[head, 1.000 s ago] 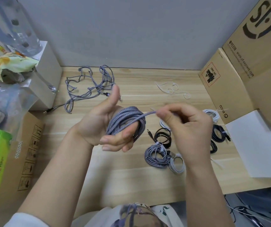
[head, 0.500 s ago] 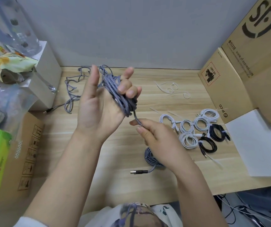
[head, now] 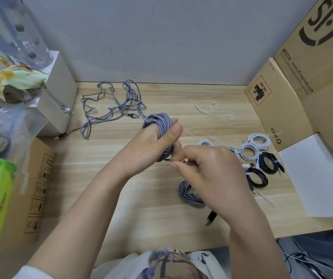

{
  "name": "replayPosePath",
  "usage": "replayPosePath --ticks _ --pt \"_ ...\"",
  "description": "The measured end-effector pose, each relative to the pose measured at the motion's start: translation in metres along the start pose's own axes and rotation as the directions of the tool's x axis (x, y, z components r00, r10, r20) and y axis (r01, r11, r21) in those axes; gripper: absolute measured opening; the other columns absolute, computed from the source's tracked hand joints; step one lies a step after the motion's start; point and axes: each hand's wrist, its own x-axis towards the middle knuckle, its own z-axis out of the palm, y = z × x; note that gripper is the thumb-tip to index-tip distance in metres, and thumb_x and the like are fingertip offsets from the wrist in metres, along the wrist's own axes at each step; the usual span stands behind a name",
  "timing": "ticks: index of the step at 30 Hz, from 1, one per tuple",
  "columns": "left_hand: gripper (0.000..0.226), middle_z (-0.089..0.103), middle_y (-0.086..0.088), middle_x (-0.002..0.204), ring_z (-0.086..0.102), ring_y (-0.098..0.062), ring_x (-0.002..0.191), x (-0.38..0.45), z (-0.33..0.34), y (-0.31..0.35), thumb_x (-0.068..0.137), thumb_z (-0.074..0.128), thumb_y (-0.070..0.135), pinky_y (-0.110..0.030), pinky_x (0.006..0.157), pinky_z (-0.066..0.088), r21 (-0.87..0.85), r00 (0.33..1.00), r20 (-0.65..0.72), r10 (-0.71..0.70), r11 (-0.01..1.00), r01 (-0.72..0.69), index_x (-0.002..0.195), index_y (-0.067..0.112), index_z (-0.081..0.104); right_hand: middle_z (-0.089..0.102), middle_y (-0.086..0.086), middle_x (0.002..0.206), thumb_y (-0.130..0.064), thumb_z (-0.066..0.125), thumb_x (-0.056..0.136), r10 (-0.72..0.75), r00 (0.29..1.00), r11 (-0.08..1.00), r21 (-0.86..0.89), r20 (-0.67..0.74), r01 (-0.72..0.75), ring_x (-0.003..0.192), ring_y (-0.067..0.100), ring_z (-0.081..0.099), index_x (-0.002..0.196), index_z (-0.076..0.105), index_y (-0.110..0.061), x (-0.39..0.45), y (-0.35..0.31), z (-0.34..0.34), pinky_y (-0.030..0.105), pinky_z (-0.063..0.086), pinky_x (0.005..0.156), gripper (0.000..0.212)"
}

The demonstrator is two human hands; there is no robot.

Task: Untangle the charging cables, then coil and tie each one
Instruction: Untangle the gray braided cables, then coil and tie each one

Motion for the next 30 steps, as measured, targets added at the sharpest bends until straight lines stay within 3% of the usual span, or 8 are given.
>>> replayPosePath --ticks 3,5,8,12,17,20,25,30 --pt "0.097 0.049 -0.015 0.062 0.041 -0.013 0.055 -0.003 0.002 -0.004 0.069 0.030 0.088 -0.022 0.050 0.036 0.036 0.994 0.104 -0.037 0.999 0.033 0.080 -0.004 0.062 0.048 -0.030 0.052 -0.036 0.061 0.076 -0.044 0.998 0.995 0.086 -0.051 0.049 0.052 -0.004 0.040 0.074 0.069 -0.028 0.002 0.003 -0.001 0.030 0.041 0.057 0.012" --pt "0.082 0.052 -0.005 0.055 0.041 -0.007 0.047 -0.006 0.004 -0.002 0.071 0.018 0.079 -0.012 0.047 0.032 0.036 0.983 0.173 -0.055 0.998 0.049 0.063 0.010 0.062 0.057 -0.027 0.054 -0.031 0.064 0.079 -0.108 0.992 0.986 0.117 -0.068 0.116 0.055 -0.006 0.047 0.073 0.068 -0.026 0.003 0.004 -0.003 0.031 0.045 0.058 0.008" --pt "0.070 0.051 0.007 0.046 0.041 -0.005 0.046 -0.010 0.001 0.000 0.068 0.012 0.079 -0.017 0.045 0.032 0.017 0.968 0.241 -0.074 0.997 0.072 0.050 0.024 0.051 0.057 -0.025 0.049 -0.017 0.071 0.080 -0.158 0.983 0.951 0.256 -0.088 0.176 0.057 -0.008 0.051 0.079 0.065 -0.019 0.003 0.006 -0.005 0.021 0.040 0.059 0.006" --pt "0.085 0.049 0.001 0.042 0.049 -0.016 0.042 -0.014 -0.006 -0.009 0.074 0.032 0.084 -0.040 0.056 0.041 -0.225 0.914 0.407 0.000 0.969 0.100 0.067 0.001 0.054 0.052 -0.015 0.046 -0.021 0.075 0.072 -0.079 0.988 0.885 0.446 -0.133 0.131 0.051 0.005 0.050 0.074 0.058 -0.028 0.005 0.010 -0.004 0.017 0.035 0.056 0.019" --pt "0.051 0.044 0.005 0.043 0.042 -0.012 0.035 -0.012 -0.009 -0.010 0.086 0.052 0.060 -0.021 0.061 0.046 -0.541 0.871 0.471 0.140 0.826 0.160 0.079 0.011 0.066 0.062 -0.013 0.052 -0.017 0.073 0.076 -0.076 0.986 0.840 0.522 -0.151 0.145 0.045 0.011 0.042 0.073 0.054 -0.021 0.008 0.011 -0.005 0.031 0.039 0.049 0.019" --pt "0.045 0.048 0.004 0.047 0.045 -0.013 0.038 -0.012 -0.012 -0.011 0.086 0.056 0.053 -0.025 0.060 0.043 -0.596 0.848 0.501 0.174 0.779 0.192 0.078 0.010 0.064 0.061 -0.014 0.059 -0.030 0.073 0.072 -0.041 0.973 0.859 0.488 -0.227 0.151 0.049 0.018 0.042 0.068 0.057 -0.031 0.009 0.015 -0.004 0.031 0.039 0.050 0.016" --pt "0.039 0.066 -0.005 0.060 0.061 -0.019 0.054 -0.010 -0.013 -0.011 0.089 0.053 0.048 -0.040 0.064 0.042 -0.543 0.804 0.566 0.184 0.817 0.195 0.081 0.011 0.064 0.063 -0.019 0.067 -0.030 0.072 0.068 0.008 0.929 0.853 0.487 -0.371 0.188 0.060 0.002 0.055 0.077 0.066 -0.027 0.008 0.018 -0.006 0.016 0.042 0.060 0.011" --pt "0.034 0.063 -0.001 0.064 0.062 -0.018 0.059 -0.007 -0.011 -0.013 0.091 0.054 0.040 -0.027 0.078 0.049 -0.686 0.820 0.535 0.203 0.671 0.281 0.092 0.007 0.063 0.058 -0.012 0.060 -0.025 0.078 0.069 0.182 0.944 0.774 0.632 -0.275 0.035 0.050 0.005 0.043 0.069 0.063 -0.034 0.013 0.026 0.000 0.026 0.040 0.048 0.017"
